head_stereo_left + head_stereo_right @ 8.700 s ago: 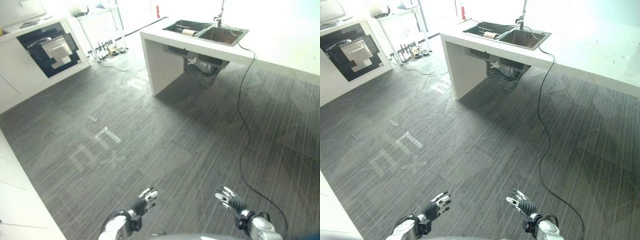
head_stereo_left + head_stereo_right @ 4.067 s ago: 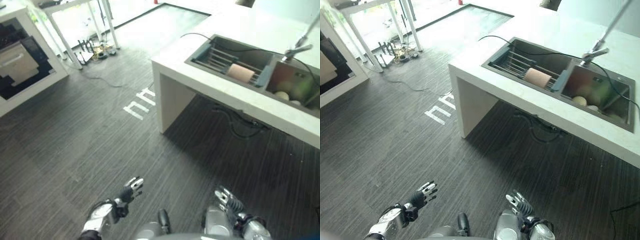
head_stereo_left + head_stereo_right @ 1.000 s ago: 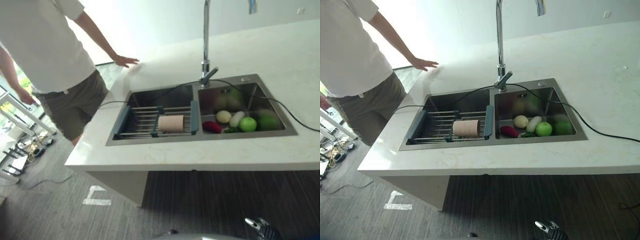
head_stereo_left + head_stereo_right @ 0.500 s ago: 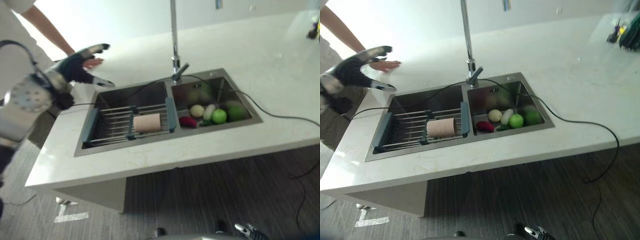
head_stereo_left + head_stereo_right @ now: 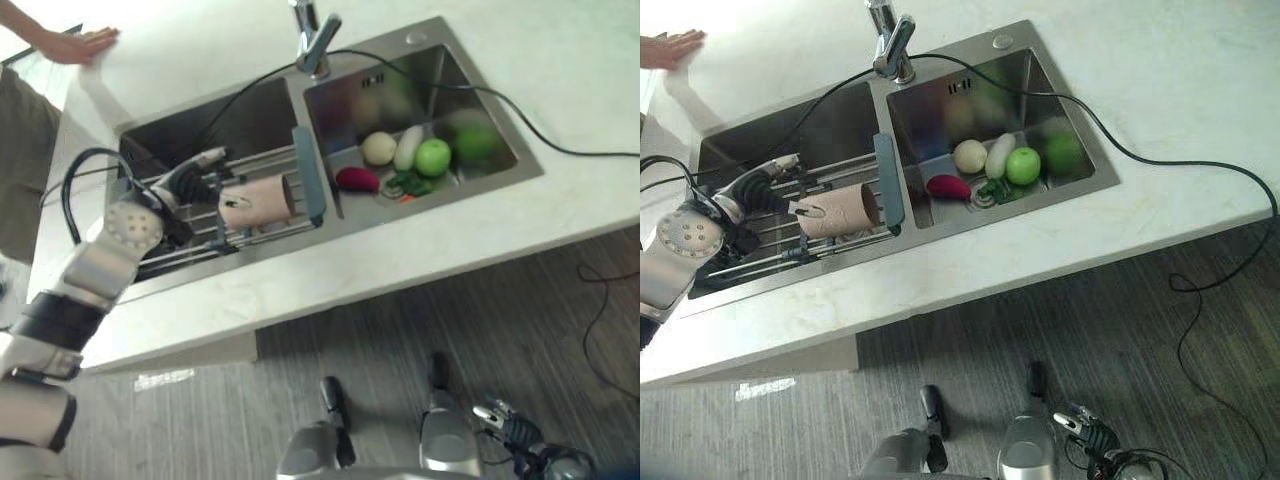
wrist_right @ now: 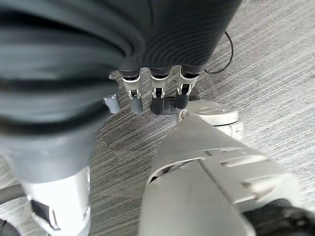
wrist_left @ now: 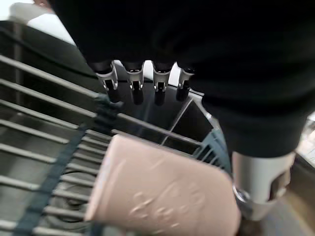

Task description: Place the dishes in the dishwasher.

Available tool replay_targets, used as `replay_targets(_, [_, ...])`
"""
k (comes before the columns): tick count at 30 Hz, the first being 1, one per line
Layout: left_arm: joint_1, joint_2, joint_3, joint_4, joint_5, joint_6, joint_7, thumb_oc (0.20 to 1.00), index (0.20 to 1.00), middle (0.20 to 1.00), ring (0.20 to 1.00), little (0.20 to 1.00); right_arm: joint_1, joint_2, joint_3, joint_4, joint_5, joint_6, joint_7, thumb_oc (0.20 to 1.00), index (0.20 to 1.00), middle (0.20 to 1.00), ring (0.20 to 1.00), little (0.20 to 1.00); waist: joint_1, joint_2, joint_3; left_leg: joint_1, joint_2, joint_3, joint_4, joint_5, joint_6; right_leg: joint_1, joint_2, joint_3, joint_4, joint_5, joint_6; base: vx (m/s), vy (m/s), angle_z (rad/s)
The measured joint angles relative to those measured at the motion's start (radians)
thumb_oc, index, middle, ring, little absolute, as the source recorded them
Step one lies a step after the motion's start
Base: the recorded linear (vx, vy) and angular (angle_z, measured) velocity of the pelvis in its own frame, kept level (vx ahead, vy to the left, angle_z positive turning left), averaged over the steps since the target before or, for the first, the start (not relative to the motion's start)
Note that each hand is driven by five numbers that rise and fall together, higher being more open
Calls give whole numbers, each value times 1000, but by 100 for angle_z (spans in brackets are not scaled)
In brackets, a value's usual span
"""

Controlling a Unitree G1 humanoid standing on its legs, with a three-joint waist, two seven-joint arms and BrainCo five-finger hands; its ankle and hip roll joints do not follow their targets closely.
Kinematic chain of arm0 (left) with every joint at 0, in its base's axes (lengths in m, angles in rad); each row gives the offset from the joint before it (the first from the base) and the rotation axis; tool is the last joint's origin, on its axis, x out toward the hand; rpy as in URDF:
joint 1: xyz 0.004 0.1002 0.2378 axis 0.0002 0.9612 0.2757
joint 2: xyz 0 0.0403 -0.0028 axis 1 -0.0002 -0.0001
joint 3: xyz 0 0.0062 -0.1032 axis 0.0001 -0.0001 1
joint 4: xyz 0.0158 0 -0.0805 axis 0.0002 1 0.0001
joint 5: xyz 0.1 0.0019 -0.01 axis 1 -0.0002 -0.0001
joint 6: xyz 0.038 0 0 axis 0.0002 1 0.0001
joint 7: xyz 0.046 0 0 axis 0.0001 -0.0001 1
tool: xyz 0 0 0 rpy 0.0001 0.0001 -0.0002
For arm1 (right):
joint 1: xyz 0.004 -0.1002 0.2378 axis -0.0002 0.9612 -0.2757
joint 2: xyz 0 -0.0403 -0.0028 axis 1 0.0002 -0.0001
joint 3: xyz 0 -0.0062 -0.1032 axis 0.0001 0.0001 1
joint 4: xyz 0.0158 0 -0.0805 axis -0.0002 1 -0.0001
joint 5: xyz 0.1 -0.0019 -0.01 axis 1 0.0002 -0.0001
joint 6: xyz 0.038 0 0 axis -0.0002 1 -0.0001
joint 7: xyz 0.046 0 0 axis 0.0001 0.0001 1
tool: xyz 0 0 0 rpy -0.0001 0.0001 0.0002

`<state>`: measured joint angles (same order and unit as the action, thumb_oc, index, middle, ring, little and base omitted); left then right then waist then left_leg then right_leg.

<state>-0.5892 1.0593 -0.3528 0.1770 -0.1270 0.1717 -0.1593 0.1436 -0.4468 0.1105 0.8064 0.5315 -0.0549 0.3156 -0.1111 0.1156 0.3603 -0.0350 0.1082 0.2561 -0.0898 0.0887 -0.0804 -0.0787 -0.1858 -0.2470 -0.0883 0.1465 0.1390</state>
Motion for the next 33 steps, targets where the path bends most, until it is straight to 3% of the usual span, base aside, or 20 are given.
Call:
replay_targets(13, [0,-6,-2,31,95,3,30,1000,1000,1000,1000,1000,-45,-3,37,-57,15,3,-21,1000,1000,1000,1000,1000,18,-3,39,-33,0,-5,0,6,0,-26,-1,-13,0,1,-1,-26,5,3])
replay_targets(19, [-3,-6,-2,32,157,-29,79,1000,1000,1000,1000,1000,-51,-3,36,-69,43,5,-32,1000,1000,1000,1000,1000,17,-5,62,-36,1,-4,0,8,0,-30,-1,-11,0,1,-1,-19,2,0])
replay_targets(27, [-61,11,-50,0,345,-77,116,1000,1000,1000,1000,1000,-59,-2,35,-36,80,24,-38,1000,1000,1000,1000,1000,15,-6,78,-51,0,-3,0,8,0,-46,-2,-11,0,1,-2,0,0,0])
replay_targets(33, [-61,18,-49,-41,354,-82,117,1000,1000,1000,1000,1000,-60,-2,31,-28,90,28,-37,1000,1000,1000,1000,1000,15,-6,84,-50,-1,-2,0,8,0,-45,-2,-10,0,1,-2,0,0,0])
